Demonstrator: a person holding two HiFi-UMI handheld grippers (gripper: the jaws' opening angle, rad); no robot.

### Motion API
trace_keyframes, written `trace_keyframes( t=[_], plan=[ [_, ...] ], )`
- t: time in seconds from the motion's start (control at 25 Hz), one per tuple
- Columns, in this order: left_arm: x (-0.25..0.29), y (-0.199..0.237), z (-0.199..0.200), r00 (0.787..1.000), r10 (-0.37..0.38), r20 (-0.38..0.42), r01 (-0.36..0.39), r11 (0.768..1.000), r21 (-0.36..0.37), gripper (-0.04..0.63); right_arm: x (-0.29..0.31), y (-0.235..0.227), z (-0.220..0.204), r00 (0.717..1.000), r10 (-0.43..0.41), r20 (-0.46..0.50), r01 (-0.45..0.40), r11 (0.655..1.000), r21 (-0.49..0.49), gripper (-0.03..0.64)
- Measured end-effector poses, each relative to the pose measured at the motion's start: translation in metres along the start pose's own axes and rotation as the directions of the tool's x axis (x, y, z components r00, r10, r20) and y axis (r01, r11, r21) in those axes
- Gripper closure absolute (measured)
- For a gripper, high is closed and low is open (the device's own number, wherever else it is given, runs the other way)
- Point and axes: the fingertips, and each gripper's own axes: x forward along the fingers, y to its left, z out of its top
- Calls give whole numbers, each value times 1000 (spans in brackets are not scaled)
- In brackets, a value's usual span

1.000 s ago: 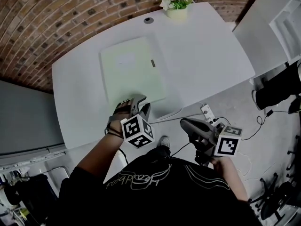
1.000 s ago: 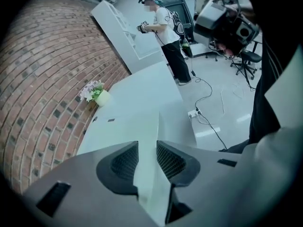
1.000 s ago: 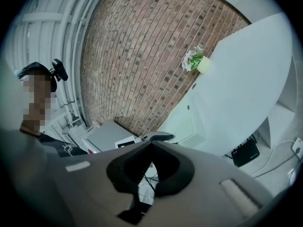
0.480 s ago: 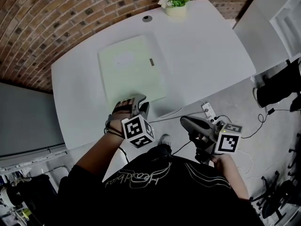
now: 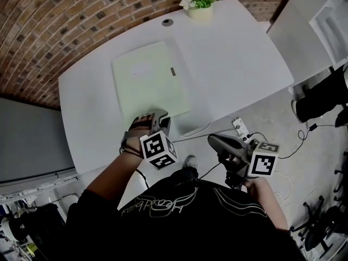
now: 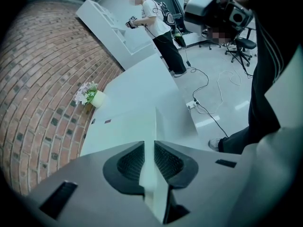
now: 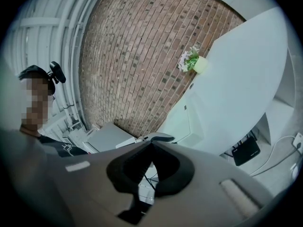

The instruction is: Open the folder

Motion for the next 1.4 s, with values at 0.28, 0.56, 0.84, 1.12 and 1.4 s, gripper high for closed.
trace_keyframes(
  t=[0.28,0.56,0.84,1.12,1.4],
  plan=[
    [-1,0,2,1000,-8,10,8,1000,-1,552,-2,-4,1,1000,-2,15,2,1000,8,614],
    [-3,6,6,996,-41,73,47,996,-75,566,0,-13,3,1000,-6,26,6,1000,13,614],
    [-12,9,8,990,-67,127,84,987,-139,572,9,-21,4,1000,-5,17,5,1000,11,614],
    [-18,12,7,983,-95,160,123,976,-178,572,29,-29,14,1000,-7,-14,7,1000,-24,614],
    [-20,12,6,976,-120,183,157,966,-204,572,50,-42,19,997,-34,-66,31,999,-43,614]
  ],
)
